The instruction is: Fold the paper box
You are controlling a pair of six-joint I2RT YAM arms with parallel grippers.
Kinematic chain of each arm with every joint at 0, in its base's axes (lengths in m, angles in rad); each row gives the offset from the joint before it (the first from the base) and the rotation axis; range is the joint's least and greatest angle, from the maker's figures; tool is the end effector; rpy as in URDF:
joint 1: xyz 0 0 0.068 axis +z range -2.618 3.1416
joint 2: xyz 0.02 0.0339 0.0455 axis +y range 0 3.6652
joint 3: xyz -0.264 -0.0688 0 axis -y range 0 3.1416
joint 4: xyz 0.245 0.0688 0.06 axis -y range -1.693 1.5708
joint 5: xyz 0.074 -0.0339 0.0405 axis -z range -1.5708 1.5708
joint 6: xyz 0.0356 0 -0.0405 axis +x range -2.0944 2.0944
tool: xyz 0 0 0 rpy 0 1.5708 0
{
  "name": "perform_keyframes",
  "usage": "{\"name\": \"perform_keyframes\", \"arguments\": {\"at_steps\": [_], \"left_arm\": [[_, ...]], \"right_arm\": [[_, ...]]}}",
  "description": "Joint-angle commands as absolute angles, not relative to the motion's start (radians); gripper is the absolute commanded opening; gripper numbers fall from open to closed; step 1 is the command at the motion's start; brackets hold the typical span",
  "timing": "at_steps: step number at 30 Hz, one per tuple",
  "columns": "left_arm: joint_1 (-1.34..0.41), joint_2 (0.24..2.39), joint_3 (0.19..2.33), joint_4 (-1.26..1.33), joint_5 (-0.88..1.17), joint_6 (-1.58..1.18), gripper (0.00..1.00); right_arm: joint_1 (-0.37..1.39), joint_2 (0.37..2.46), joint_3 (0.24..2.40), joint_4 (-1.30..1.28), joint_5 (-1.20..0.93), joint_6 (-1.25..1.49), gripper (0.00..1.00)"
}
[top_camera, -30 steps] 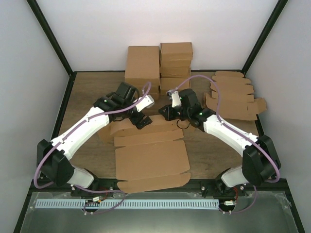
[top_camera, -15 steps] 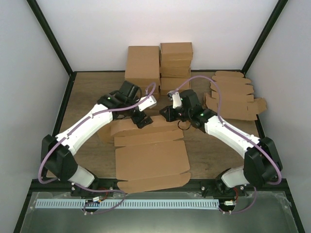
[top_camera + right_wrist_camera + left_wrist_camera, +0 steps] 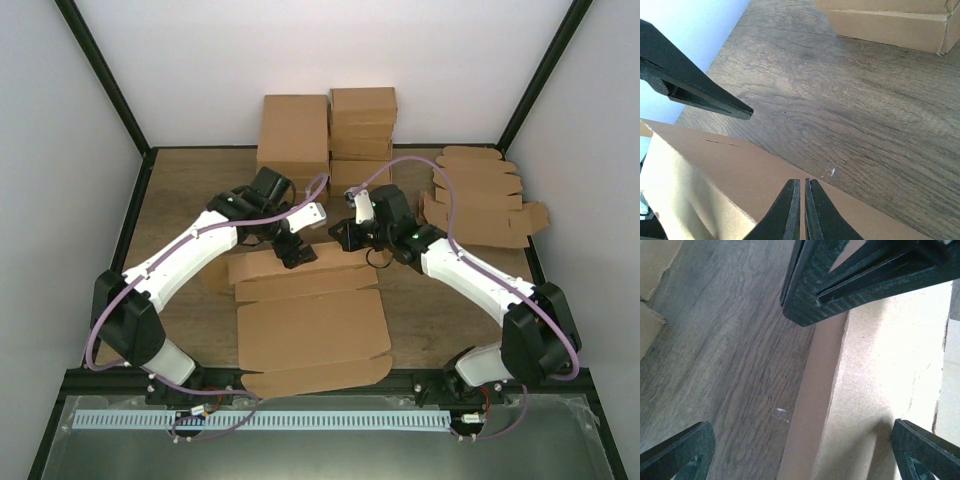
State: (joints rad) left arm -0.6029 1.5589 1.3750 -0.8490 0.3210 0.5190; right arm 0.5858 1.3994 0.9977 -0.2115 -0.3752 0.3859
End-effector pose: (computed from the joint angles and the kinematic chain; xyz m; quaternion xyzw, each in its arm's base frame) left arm 0.2604 -0.1929 0.2991 0.5422 0.7832 -0.1649 0.2556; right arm 0.2524 0.1831 0.2714 -0.1725 0.8591 0.3577 0.3230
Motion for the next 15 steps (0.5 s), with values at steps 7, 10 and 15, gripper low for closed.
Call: {"name": "perform_keyframes", "arguments": {"at_steps": [7, 10, 15], "left_arm": [[-0.617, 1.538, 1.398, -0.872, 0.422, 0.552, 1.0], [-0.626, 1.538, 1.397, -0.873, 0.416, 0.55, 1.0], [-0.639, 1.53, 1.401, -0.873, 0.43, 0.546, 1.0]], "right_arm": [[0.584, 1.39, 1.002, -0.227, -0.385, 0.373, 0.06], [0.584, 1.393, 1.0, -0.225, -0.385, 0.374, 0.06], [0.585, 1.396, 1.0, -0.223, -0.383, 0.375, 0.06]]}}
